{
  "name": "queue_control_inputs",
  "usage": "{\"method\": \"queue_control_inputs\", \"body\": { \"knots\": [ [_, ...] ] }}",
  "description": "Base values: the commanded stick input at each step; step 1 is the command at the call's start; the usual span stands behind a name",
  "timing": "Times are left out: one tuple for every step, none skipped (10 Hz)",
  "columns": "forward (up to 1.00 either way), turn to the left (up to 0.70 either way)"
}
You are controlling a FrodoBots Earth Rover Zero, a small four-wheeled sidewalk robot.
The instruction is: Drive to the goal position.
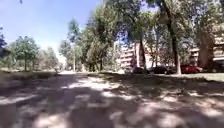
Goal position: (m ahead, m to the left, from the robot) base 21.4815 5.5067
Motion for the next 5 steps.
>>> {"method": "queue_control_inputs", "body": {
  "knots": [
    [0.85,0.34],
    [0.85,0.29],
    [0.85,0.2],
    [0.85,0.11],
    [0.85,0.02]
  ]
}}
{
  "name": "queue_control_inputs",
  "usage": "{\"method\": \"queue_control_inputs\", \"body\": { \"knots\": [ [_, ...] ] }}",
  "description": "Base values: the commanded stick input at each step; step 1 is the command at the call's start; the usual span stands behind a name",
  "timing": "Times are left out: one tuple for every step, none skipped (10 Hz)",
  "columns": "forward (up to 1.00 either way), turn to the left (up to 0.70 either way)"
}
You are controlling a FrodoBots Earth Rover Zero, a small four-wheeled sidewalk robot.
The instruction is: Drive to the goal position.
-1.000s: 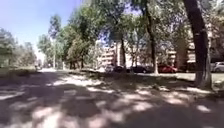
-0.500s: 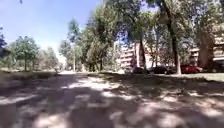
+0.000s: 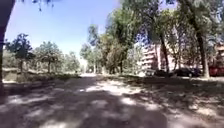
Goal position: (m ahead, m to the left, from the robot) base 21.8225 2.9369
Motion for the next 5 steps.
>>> {"method": "queue_control_inputs", "body": {
  "knots": [
    [0.85,0.0],
    [0.85,0.0],
    [0.85,0.0],
    [0.85,0.0],
    [0.85,0.0]
  ]
}}
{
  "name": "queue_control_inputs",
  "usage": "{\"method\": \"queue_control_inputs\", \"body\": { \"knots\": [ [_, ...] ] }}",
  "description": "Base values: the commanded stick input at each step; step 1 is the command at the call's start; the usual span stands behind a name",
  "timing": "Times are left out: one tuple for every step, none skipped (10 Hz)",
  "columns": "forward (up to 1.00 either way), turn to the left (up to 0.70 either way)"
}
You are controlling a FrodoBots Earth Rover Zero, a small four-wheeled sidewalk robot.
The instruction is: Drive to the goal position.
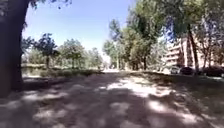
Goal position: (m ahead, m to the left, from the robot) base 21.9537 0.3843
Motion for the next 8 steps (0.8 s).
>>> {"method": "queue_control_inputs", "body": {
  "knots": [
    [0.85,0.0],
    [0.85,0.0],
    [0.85,0.0],
    [0.85,0.0],
    [0.85,0.0],
    [0.85,0.0],
    [0.85,-0.15],
    [0.85,-0.34]
  ]
}}
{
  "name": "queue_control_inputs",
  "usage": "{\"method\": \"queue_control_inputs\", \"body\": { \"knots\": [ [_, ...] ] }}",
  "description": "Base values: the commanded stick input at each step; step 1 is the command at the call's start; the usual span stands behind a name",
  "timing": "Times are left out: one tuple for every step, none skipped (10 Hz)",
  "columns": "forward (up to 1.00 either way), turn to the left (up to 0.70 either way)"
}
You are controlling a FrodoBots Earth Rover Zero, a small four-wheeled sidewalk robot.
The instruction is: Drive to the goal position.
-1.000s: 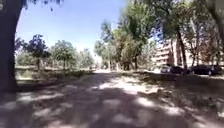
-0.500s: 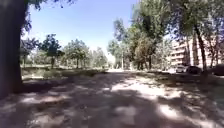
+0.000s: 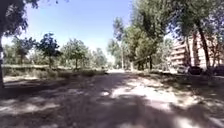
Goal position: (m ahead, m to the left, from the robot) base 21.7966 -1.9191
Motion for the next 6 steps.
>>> {"method": "queue_control_inputs", "body": {
  "knots": [
    [0.85,-0.34],
    [0.85,-0.34],
    [0.85,-0.13],
    [0.85,0.0],
    [0.85,0.0],
    [0.85,0.0]
  ]
}}
